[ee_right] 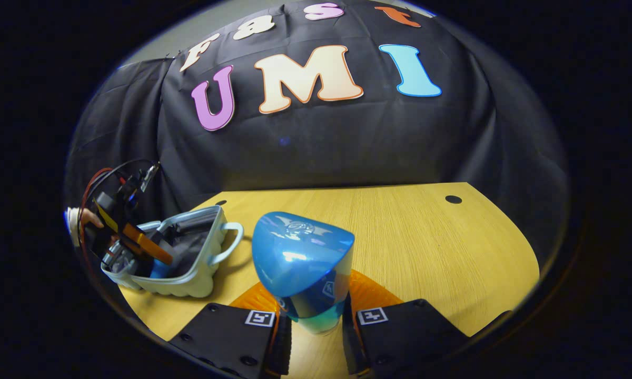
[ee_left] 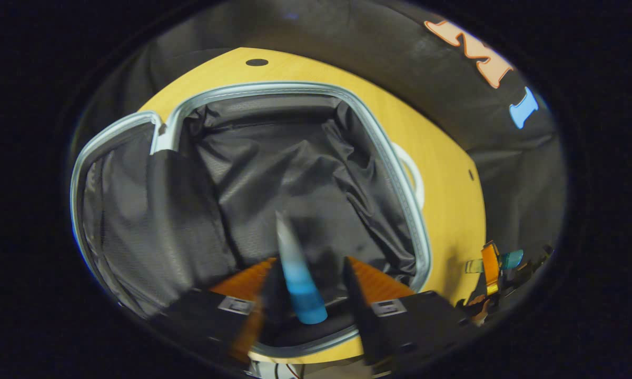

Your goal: First open the suitcase, pack the skin care products into it, and then close the suitcase.

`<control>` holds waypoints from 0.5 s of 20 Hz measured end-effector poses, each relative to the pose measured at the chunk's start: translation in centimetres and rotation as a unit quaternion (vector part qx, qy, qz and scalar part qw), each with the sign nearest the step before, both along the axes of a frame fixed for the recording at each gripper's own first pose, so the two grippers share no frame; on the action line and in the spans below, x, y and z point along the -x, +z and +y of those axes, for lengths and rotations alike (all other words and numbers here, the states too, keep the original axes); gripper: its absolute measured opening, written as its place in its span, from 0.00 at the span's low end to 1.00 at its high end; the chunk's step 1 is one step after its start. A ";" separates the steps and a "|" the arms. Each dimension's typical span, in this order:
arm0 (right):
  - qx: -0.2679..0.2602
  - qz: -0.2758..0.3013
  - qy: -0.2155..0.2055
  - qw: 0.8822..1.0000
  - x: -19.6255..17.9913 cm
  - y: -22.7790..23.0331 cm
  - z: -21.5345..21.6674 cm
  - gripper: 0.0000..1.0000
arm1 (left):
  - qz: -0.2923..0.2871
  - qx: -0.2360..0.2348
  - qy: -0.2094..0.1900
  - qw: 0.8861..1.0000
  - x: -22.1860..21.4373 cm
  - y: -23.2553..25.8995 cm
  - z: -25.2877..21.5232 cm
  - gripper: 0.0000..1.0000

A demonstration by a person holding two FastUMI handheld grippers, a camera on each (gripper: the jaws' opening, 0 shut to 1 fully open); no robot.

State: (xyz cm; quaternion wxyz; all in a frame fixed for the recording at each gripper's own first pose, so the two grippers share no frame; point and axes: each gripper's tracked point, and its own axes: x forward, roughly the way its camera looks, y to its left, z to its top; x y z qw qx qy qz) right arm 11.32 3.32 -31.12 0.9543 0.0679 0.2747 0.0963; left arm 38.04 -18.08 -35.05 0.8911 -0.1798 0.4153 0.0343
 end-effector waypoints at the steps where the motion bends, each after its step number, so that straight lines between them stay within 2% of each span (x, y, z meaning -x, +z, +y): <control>1: -0.001 -0.002 0.003 1.000 -0.4 0.9 0.6 0.42 | -0.010 0.002 -0.001 1.000 -0.1 0.7 0.1 0.88; 2: 0.001 -0.006 0.008 1.000 -0.7 1.8 1.2 0.41 | -0.022 0.001 0.001 1.000 -0.3 1.3 0.3 0.94; 6: -0.014 -0.021 0.049 0.998 -2.1 5.8 6.2 0.42 | -0.089 0.013 0.013 0.996 0.3 5.6 1.4 0.94; 10: -0.041 -0.023 0.112 0.993 -2.2 7.8 13.7 0.41 | -0.136 0.014 0.052 0.989 3.5 9.3 4.7 0.94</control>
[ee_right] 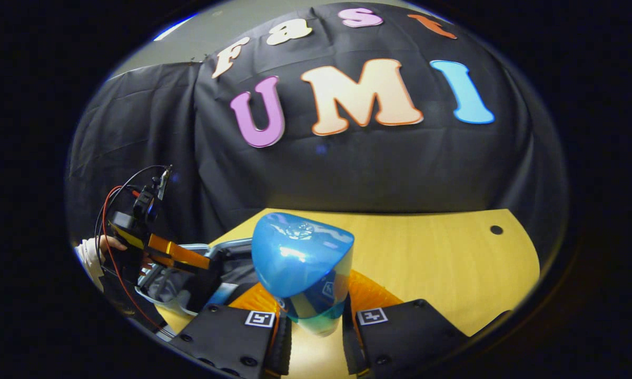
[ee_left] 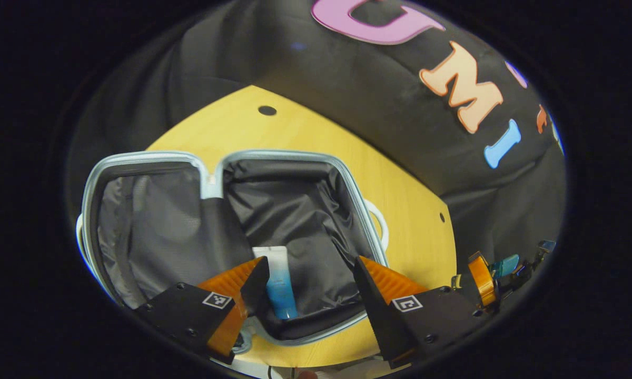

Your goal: First open the suitcase, pack the skin care products into it, and then close the suitcase.

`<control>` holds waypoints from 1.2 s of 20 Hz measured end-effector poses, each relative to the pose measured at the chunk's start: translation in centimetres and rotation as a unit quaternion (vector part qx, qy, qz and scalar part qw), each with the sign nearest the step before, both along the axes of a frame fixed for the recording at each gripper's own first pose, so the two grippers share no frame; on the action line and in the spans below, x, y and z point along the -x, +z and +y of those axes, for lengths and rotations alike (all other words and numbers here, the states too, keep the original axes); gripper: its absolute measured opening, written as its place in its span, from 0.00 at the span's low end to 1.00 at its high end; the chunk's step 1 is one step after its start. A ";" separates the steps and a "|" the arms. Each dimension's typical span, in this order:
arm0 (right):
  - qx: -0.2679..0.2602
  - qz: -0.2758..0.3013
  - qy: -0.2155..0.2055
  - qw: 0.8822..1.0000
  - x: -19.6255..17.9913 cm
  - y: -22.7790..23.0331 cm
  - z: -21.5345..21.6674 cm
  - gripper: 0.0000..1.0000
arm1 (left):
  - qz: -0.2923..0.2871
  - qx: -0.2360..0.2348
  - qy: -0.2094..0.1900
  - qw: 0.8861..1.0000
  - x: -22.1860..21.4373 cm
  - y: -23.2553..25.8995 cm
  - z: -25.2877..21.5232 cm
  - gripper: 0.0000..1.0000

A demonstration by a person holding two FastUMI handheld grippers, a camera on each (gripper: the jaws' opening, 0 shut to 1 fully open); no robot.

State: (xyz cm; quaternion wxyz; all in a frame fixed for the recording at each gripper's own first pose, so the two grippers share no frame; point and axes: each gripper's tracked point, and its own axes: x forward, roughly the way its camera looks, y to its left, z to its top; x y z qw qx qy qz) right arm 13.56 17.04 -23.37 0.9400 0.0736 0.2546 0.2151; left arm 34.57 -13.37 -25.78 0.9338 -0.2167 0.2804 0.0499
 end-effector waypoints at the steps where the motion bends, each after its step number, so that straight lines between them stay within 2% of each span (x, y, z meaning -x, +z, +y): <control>1: -0.002 0.003 0.017 1.000 0.2 0.1 1.9 0.42 | -0.009 0.001 0.014 1.000 1.1 0.8 1.1 0.94; 4: -0.012 0.013 0.063 0.998 0.8 -0.3 7.0 0.41 | -0.030 0.008 0.065 0.997 5.0 1.8 5.1 0.94; 8: -0.016 0.051 0.100 0.994 1.4 -3.9 12.3 0.42 | -0.048 0.020 0.140 0.989 10.9 2.1 10.7 0.94; 13: 0.042 0.087 0.126 0.987 2.0 -9.6 15.2 0.41 | -0.053 0.053 0.228 0.971 16.6 0.3 16.1 0.94; 17: 0.055 0.129 0.119 0.983 2.6 -12.4 16.4 0.43 | -0.058 0.079 0.272 0.957 19.4 -1.5 18.5 0.94; 20: 0.063 0.134 0.106 0.983 2.3 -13.0 16.3 0.45 | -0.059 0.089 0.289 0.951 19.8 -2.9 19.4 0.94; 23: 0.029 0.123 0.085 0.988 1.1 -11.5 16.6 0.51 | -0.062 0.098 0.302 0.946 20.6 -3.6 21.1 0.94; 24: 0.021 0.120 0.080 0.989 0.7 -10.8 16.6 0.58 | -0.063 0.101 0.304 0.945 20.8 -3.8 21.9 0.94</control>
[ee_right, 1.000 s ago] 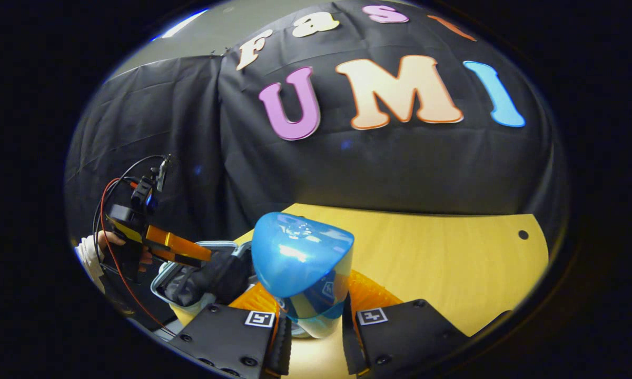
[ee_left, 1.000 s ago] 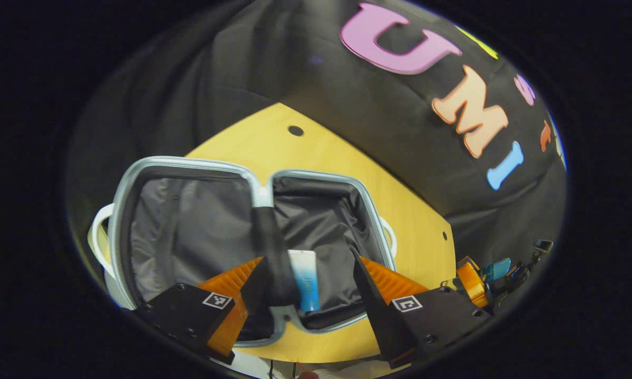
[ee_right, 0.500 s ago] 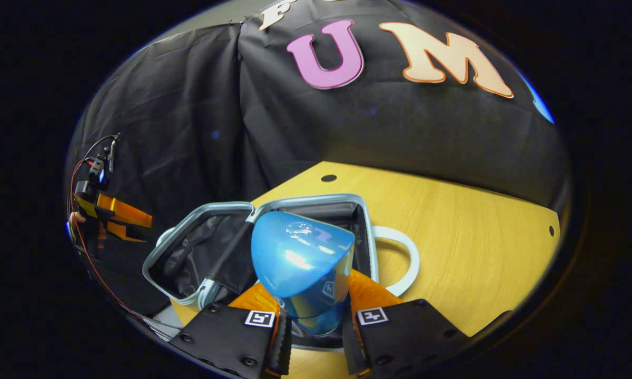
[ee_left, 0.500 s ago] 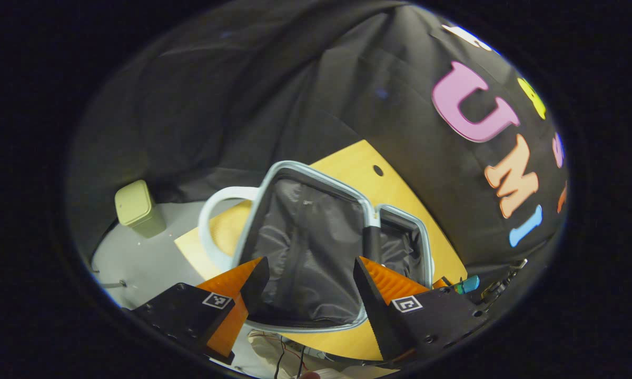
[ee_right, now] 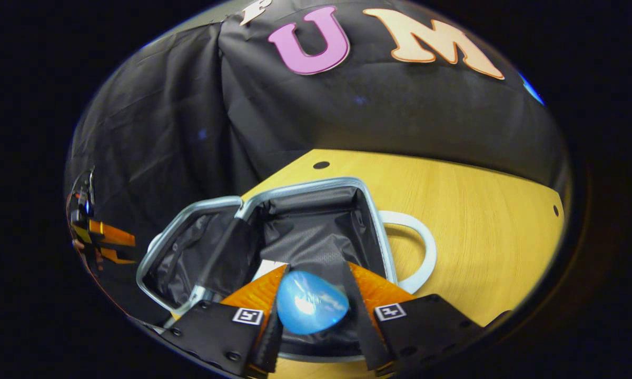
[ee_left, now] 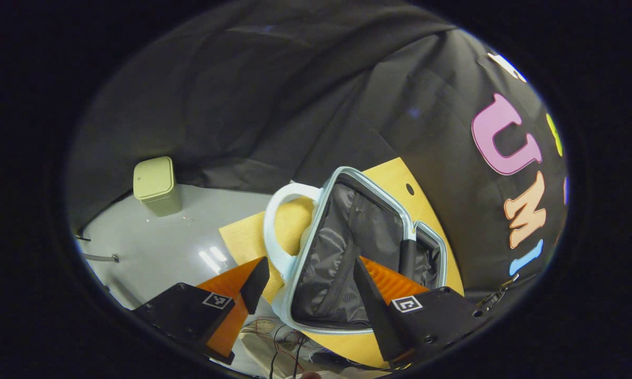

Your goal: First open the suitcase, pack the skin care products into it, and then close the suitcase.

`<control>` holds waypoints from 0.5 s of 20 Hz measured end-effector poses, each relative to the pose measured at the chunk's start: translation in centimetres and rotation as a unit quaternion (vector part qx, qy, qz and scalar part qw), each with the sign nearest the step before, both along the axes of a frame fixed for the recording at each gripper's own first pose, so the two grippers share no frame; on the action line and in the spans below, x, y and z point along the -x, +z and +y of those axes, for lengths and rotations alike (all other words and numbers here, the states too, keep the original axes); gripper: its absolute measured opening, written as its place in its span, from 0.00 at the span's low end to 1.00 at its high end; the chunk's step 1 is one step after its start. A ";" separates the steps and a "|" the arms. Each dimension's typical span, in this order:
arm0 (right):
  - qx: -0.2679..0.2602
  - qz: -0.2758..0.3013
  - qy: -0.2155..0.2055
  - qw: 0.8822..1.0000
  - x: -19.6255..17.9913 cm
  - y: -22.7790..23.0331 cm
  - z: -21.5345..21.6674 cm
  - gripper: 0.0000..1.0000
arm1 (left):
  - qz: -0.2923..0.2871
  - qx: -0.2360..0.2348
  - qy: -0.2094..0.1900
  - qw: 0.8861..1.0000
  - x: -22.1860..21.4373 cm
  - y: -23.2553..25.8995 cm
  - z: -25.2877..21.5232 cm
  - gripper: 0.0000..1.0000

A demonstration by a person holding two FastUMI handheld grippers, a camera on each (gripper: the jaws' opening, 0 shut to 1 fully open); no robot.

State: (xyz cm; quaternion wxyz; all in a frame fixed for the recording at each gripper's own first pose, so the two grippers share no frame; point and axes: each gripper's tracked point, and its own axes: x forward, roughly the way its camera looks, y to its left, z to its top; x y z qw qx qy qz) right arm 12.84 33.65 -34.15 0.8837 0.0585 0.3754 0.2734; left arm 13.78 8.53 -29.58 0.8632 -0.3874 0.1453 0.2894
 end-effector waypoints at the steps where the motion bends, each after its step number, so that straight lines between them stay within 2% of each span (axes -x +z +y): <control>1: -0.003 -0.005 -0.007 1.000 -0.4 0.6 -0.2 0.76 | -0.002 0.002 0.005 1.000 0.0 -0.2 0.5 0.94; 3: -0.011 -0.018 -0.016 1.000 -0.8 2.1 -0.9 0.96 | -0.007 0.008 0.016 1.000 -0.1 -0.8 1.9 0.94; 10: -0.029 -0.083 -0.058 0.994 -1.1 9.4 -5.5 0.98 | -0.018 0.036 0.035 0.999 -1.8 -2.9 6.2 0.94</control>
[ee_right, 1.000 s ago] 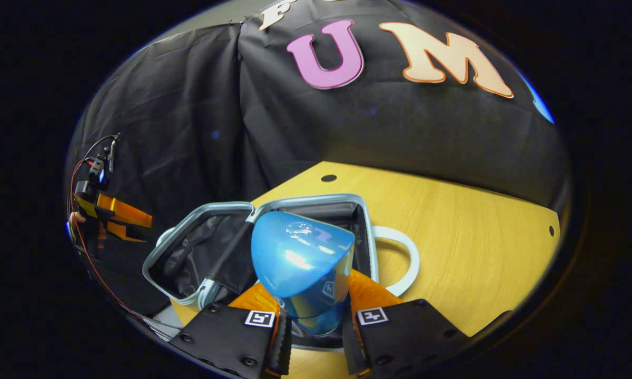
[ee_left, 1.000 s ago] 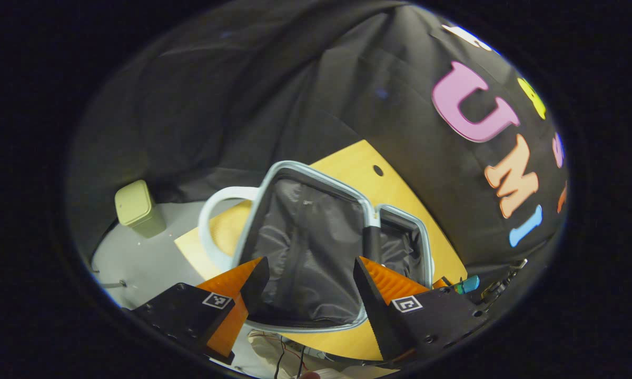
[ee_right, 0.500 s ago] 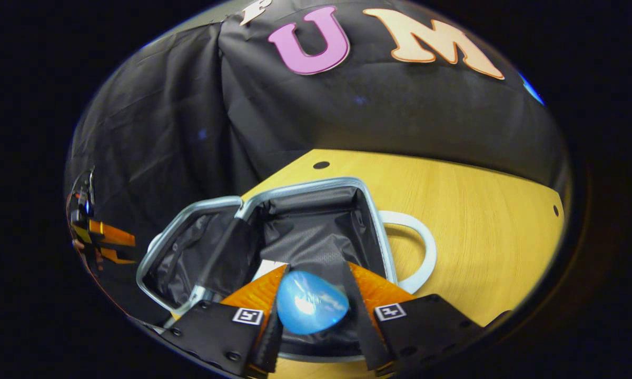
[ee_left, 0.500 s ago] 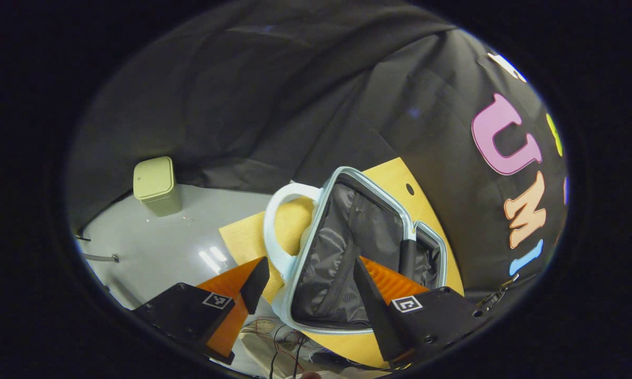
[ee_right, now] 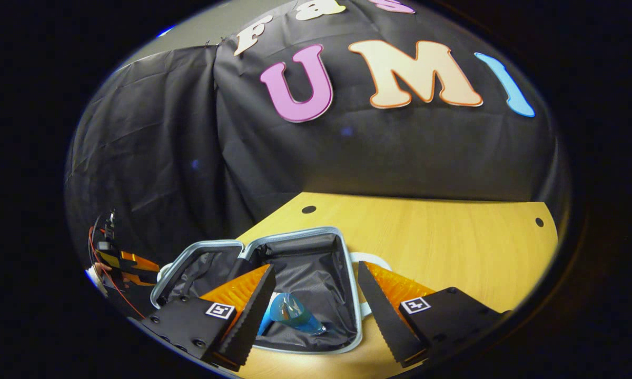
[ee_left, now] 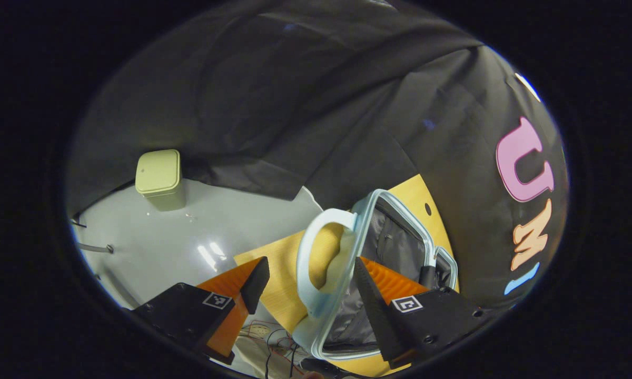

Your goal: First open the suitcase, pack the skin care products into it, and then close the suitcase.

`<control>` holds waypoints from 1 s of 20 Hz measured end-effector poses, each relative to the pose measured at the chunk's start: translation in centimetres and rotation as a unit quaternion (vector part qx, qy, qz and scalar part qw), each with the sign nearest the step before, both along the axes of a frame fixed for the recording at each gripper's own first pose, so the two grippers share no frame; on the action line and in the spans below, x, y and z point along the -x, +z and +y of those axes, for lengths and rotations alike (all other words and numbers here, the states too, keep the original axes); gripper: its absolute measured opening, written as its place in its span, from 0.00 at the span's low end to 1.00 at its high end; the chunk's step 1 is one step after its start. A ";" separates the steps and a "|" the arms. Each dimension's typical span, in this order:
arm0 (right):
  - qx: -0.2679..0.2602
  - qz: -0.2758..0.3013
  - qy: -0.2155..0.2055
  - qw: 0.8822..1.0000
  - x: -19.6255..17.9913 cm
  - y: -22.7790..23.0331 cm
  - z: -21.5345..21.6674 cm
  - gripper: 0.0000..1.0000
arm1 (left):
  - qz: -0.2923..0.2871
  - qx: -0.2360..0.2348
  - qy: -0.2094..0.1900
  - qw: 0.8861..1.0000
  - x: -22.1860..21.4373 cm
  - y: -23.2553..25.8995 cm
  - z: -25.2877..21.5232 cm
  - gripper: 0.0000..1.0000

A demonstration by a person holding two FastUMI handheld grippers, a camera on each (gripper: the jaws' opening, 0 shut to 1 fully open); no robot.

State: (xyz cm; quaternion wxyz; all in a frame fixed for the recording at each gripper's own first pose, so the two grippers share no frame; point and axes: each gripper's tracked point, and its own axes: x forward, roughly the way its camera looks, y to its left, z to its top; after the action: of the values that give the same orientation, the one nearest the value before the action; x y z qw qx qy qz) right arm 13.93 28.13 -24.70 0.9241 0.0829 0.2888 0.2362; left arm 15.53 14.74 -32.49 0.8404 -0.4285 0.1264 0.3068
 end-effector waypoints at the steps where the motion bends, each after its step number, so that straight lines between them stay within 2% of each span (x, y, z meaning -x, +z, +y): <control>1: 0.001 -0.005 -0.006 1.000 0.3 0.8 -0.8 0.98 | -0.001 0.008 -0.001 1.000 -0.2 -0.4 0.3 0.94; 4: 0.016 -0.018 -0.014 1.000 1.3 2.3 -2.9 0.98 | -0.006 0.029 -0.005 1.000 -1.1 -1.6 1.0 0.94; 6: 0.028 -0.021 -0.017 0.999 2.2 3.1 -4.1 0.98 | -0.010 0.042 -0.009 0.999 -2.0 -2.4 1.2 0.88; 7: 0.034 -0.023 -0.020 0.999 2.7 3.3 -4.7 0.98 | -0.014 0.050 -0.009 0.999 -2.3 -2.6 1.2 0.76; 8: 0.037 -0.023 -0.022 0.999 3.0 3.4 -5.1 0.98 | -0.022 0.056 -0.011 0.998 -2.7 -2.7 1.4 0.69; 9: 0.040 -0.023 -0.024 0.999 3.4 3.5 -5.6 0.98 | -0.028 0.065 -0.011 0.997 -3.1 -2.7 1.4 0.51; 13: 0.054 -0.015 -0.036 0.998 3.8 3.3 -7.5 0.98 | -0.054 0.102 0.002 0.993 -3.7 -2.5 1.3 0.11; 16: 0.055 -0.015 -0.050 0.997 3.9 3.6 -8.8 0.98 | -0.059 0.099 0.002 0.993 -3.5 -1.7 0.5 0.07; 20: 0.054 -0.024 -0.066 0.996 3.7 4.3 -10.6 0.98 | -0.062 0.061 -0.003 0.996 -3.0 1.9 -0.4 0.05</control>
State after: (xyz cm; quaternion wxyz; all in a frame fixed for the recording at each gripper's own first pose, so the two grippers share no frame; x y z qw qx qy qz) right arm 10.28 17.53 -20.36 0.9474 0.0463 0.2732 0.1604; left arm 18.56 14.38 -30.57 0.8198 -0.4971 0.0941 0.2683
